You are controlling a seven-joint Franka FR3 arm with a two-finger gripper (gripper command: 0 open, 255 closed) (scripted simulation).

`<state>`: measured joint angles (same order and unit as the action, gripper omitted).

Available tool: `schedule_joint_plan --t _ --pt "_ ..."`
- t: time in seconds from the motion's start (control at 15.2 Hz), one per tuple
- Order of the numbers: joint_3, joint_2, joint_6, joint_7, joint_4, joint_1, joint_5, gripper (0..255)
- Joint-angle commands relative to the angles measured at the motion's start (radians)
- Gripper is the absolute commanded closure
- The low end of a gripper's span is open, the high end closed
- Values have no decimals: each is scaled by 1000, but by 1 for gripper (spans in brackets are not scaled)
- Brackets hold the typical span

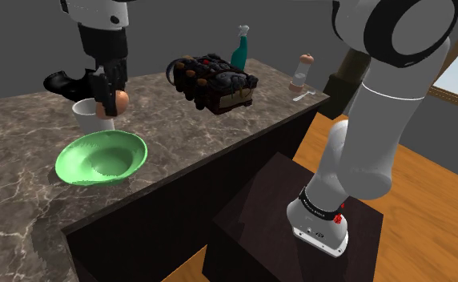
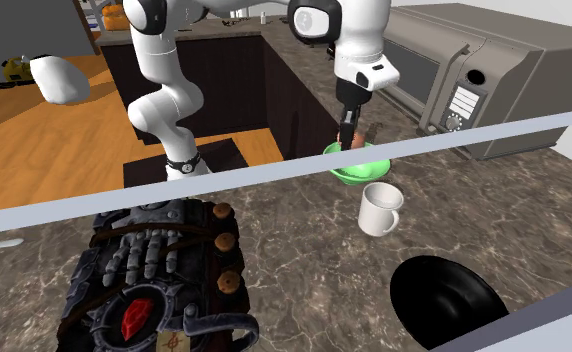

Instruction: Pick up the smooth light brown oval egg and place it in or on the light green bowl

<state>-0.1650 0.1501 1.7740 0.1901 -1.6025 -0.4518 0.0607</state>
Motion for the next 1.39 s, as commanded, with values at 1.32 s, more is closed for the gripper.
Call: schedule_joint_plan --t 1.32 --pt "-45 44 172 -111 -119 -70 -17 255"
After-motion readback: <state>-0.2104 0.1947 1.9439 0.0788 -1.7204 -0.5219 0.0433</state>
